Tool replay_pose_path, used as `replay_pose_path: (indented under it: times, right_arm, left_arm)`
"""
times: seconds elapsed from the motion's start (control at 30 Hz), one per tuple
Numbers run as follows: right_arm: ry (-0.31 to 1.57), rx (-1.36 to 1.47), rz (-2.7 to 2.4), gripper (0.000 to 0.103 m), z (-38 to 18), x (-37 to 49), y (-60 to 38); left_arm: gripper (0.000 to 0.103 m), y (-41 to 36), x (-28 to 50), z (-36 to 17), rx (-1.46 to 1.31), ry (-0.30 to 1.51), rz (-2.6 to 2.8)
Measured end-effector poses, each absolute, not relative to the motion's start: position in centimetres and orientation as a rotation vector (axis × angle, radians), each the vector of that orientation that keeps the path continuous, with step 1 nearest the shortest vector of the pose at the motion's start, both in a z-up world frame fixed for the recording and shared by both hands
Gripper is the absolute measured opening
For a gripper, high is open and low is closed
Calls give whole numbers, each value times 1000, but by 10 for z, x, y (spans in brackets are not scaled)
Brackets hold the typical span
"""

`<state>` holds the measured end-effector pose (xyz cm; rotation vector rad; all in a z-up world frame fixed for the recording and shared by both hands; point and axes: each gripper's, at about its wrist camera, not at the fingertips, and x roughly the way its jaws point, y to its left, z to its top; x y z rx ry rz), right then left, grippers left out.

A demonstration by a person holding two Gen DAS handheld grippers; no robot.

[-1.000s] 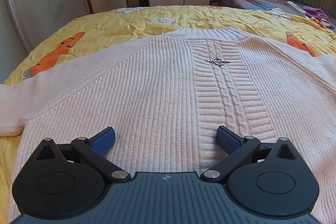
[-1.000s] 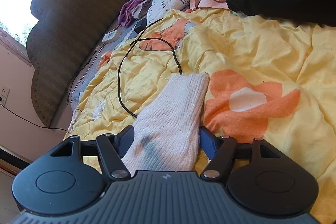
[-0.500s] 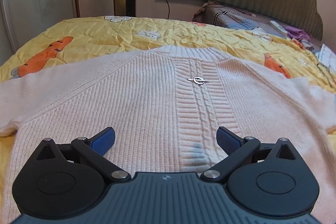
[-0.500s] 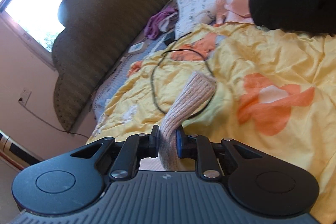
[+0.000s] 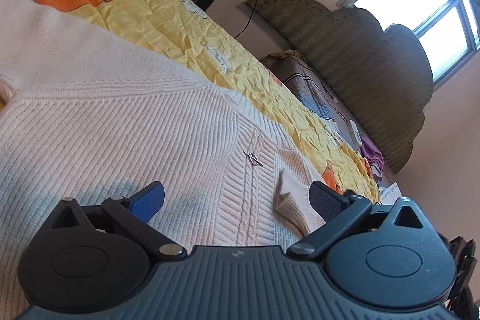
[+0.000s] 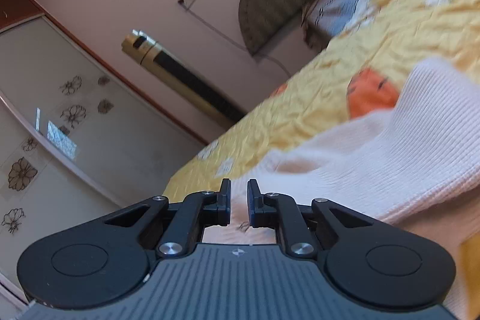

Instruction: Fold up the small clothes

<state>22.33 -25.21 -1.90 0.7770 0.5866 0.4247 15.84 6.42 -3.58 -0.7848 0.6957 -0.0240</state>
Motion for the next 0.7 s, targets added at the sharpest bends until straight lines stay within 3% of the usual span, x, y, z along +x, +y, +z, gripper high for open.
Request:
replay_pose_path:
  times: [0.17,0.23,0.27,0.3,0.33,0.37,0.7]
  right_arm:
    - [749,766,489,16,-50,217,-186]
    - [766,847,478,22,-56,210,-190]
    - [766,904,444,28,-61,206,-198]
    - [765,952,414,46,-64,205,-206]
    - [760,1003,376,58,-69,203,-216]
    - [759,1036,345,61,-72,202,-223]
    - [775,1141,135,61,-79,205,-234]
  left_arm:
    - [103,72,154,-40,-815,714,-28]
    - [103,72,152,-39,-815,706,-32]
    - [103,71,152,-39,-816,703,-36]
    - [103,70,152,-38,-819,701,-42]
    - [103,68,152,-39,-823,701,-48]
    - [103,66,153,-39,-825,705,-54]
    - [103,37,205,-52,-1000,838,-177]
